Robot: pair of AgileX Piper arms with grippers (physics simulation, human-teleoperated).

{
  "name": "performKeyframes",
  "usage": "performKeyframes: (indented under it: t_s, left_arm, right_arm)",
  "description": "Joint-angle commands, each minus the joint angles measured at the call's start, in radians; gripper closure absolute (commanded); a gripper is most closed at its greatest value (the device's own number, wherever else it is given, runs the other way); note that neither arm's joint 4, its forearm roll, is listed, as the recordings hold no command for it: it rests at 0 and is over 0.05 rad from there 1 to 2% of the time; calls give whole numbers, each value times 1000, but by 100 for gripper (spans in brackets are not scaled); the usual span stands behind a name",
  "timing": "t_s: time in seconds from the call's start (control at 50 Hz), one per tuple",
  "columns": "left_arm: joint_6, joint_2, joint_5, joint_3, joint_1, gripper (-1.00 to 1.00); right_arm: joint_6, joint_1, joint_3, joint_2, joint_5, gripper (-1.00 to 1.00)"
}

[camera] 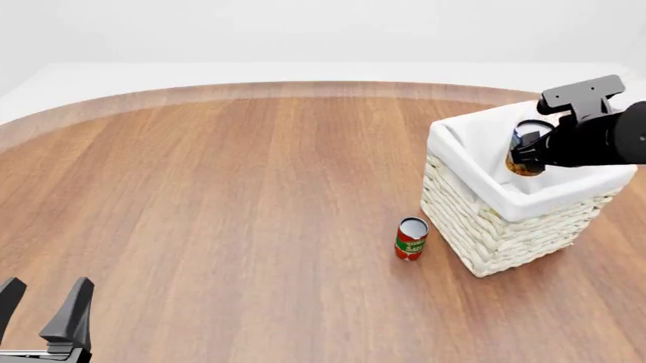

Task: Pick up the alphabet soup and the cream cheese box, and put them in the basket.

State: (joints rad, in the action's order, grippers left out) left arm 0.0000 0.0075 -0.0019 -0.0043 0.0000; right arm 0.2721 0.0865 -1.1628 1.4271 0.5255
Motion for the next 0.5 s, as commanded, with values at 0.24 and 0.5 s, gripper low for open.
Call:
performKeyframes:
  t_s: [0.24, 0.5]
  left_arm:
    - [0, 0, 0, 0, 0, -100]
    - [0, 0, 0, 0, 0, -100]
  right_arm:
    - [-25, -5, -1, 46, -49, 100]
    - [-20, -8, 30, 77, -105, 100]
